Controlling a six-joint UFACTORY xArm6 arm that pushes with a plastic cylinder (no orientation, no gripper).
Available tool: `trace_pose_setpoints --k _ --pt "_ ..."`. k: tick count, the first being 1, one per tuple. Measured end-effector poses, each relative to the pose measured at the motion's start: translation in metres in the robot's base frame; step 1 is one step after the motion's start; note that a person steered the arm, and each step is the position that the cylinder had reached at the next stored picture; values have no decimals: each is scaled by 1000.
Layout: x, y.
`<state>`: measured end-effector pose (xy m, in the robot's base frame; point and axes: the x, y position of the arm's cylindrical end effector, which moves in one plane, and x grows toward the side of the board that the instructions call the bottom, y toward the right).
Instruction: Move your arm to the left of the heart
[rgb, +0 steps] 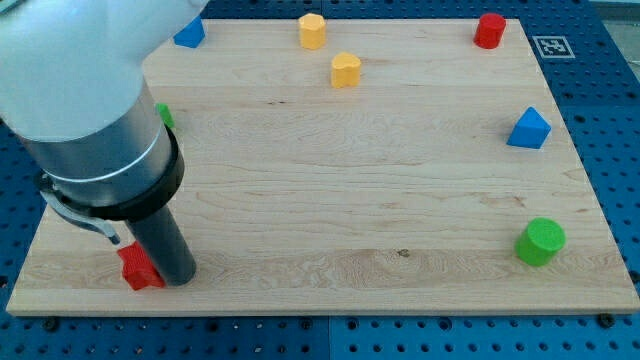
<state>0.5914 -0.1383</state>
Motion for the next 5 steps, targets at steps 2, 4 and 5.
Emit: trace_pose_setpoints --k 2,4,5 --pt "-76 76" --pt "-166 83" --pt "-210 83"
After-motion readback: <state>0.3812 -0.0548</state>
